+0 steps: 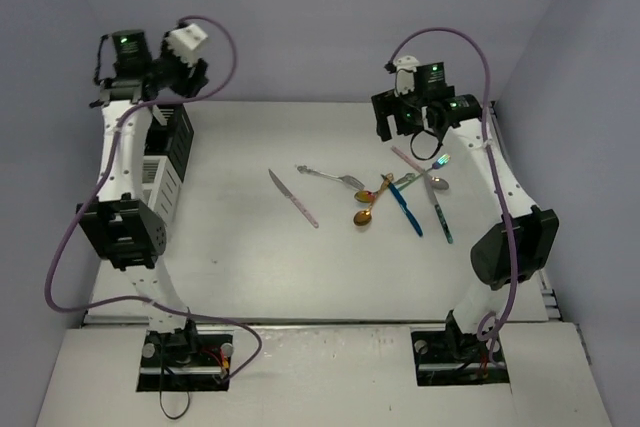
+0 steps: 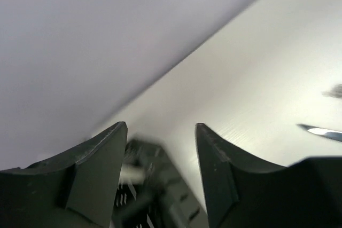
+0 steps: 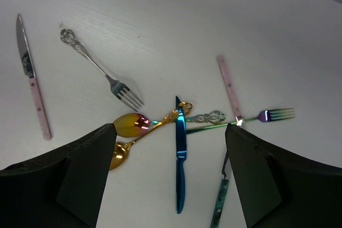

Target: Sort the eating utensils into containers

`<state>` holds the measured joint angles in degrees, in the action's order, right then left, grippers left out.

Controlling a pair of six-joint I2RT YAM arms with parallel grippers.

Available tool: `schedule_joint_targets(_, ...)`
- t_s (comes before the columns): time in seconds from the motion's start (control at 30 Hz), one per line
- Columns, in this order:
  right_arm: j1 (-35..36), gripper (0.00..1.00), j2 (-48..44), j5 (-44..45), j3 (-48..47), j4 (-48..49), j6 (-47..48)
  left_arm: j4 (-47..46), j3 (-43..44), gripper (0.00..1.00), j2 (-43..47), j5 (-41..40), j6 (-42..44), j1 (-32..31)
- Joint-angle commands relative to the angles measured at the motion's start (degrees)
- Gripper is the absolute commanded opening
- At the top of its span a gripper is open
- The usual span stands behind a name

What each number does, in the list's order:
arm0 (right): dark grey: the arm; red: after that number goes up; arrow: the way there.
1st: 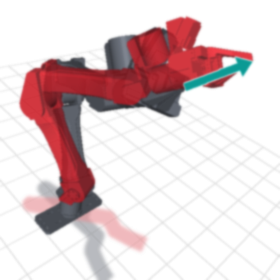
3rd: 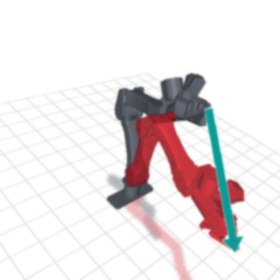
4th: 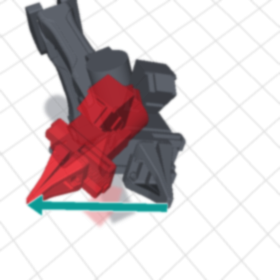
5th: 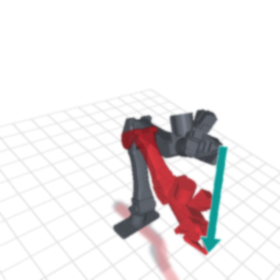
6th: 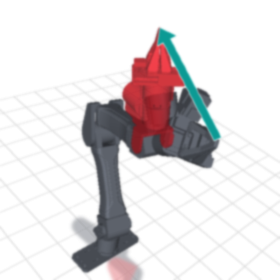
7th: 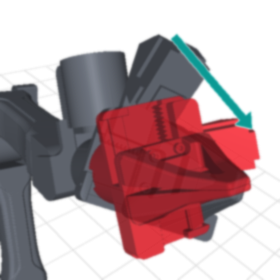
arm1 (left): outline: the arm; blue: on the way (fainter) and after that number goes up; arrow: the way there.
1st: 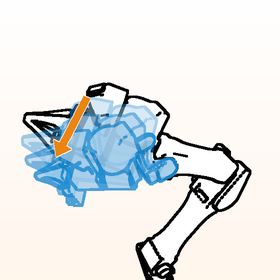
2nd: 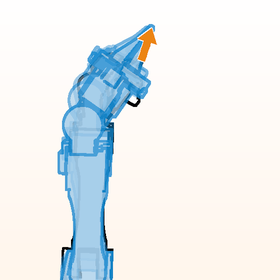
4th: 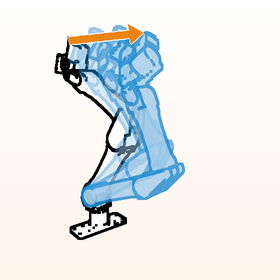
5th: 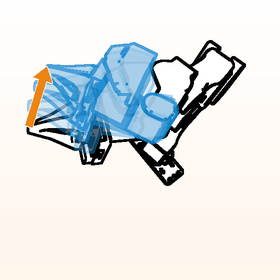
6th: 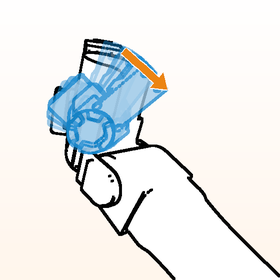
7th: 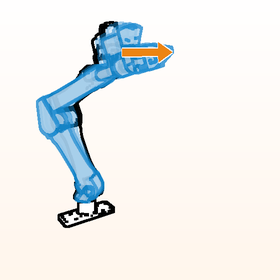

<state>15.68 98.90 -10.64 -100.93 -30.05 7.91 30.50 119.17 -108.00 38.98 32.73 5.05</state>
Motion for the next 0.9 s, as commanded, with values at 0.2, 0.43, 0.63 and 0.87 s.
schedule_joint_targets(0.2,-5.11,0.81,-6.33,-4.82,3.76,1.84,-0.52,19.87,8.01,0.51,-13.24,10.22,22.21,-20.79)
schedule_joint_targets(0.43,-6.16,0.81,-7.96,-5.27,6.59,1.84,-0.37,19.78,12.39,0.51,-23.09,17.77,22.00,-26.68)
schedule_joint_targets(0.63,-6.74,0.80,-8.46,-5.62,8.12,1.84,-0.11,19.78,13.67,0.52,-28.20,19.99,22.06,-28.90)
schedule_joint_targets(0.87,-7.18,0.80,-8.68,-6.52,8.74,1.84,0.01,19.78,15.14,0.52,-32.18,16.95,21.29,-31.31)
